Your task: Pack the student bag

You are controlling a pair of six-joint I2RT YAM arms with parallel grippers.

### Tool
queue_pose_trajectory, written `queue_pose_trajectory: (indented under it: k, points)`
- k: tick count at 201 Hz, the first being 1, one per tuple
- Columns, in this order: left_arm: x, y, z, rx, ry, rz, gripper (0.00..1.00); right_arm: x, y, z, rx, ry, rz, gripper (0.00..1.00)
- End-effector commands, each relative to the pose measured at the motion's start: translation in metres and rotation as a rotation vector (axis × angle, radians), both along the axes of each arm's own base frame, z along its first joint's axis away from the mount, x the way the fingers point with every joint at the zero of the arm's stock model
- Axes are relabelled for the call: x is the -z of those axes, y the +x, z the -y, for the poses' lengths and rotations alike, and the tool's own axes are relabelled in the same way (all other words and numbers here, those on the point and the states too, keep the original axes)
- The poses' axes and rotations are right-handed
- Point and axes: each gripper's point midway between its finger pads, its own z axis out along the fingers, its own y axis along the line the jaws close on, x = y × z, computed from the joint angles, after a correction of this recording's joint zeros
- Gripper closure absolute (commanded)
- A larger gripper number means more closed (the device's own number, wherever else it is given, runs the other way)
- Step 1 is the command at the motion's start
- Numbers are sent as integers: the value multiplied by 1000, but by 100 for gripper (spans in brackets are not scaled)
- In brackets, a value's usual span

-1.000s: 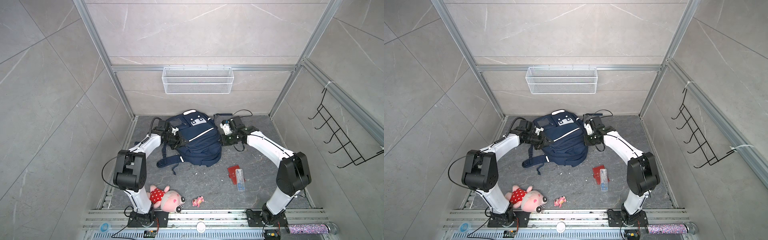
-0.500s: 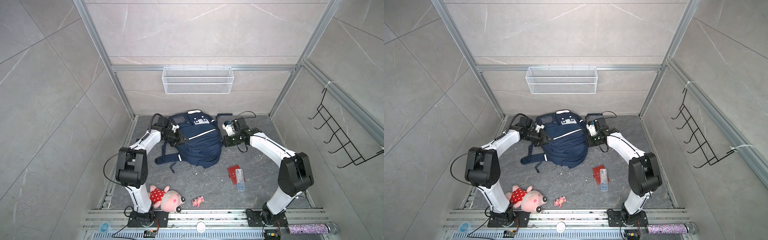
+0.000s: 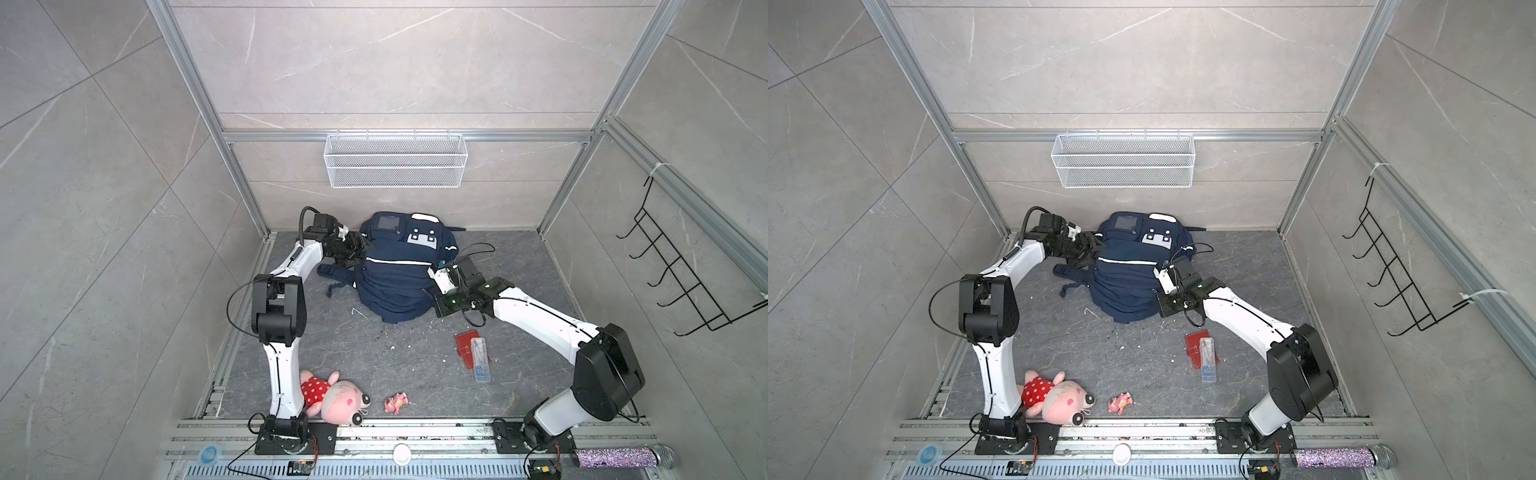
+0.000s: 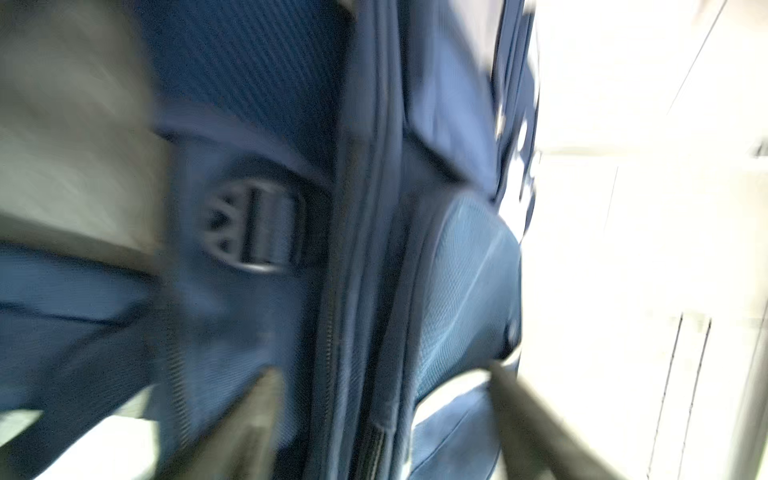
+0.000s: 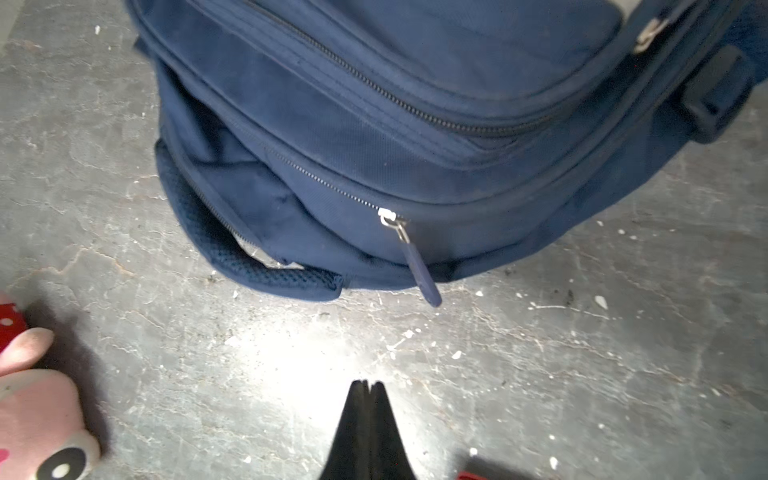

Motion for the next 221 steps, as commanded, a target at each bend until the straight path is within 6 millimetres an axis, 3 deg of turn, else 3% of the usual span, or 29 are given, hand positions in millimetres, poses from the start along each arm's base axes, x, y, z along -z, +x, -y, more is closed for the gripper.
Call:
queue_pose_trajectory:
  k: [1, 19, 46, 58, 82, 98, 125, 162, 196, 221]
  points:
    - [-31, 1, -17, -70, 81, 59, 1, -7, 8, -11, 15, 40, -17, 100]
    - [-35, -30, -14, -63, 137, 46, 0, -8, 14, -15, 19, 43, -14, 100]
    - [-38, -88, 26, 31, 124, -8, 1, -3, 19, -10, 59, 8, -38, 100]
    - [-32, -110, 42, 43, 86, -51, 0, 0, 18, -7, 68, -1, -40, 86]
    - [-30, -131, 69, 41, -41, -98, 1, 7, 16, 6, 101, -44, -27, 61]
    - [-25, -136, 83, 57, -83, -135, 0, 13, 17, 9, 93, -61, -26, 51]
    - [-15, -133, 96, 62, -100, -164, 0, 18, 28, 16, 115, -61, -25, 45]
    - [0, -121, 103, 34, -144, -194, 4, 26, 48, 18, 98, -54, -17, 45]
    - [7, -118, 104, 27, -157, -210, 5, 29, 43, -6, -49, 30, -24, 45]
    - [8, -117, 105, 22, -170, -212, 6, 36, 45, -9, -78, 27, -42, 46]
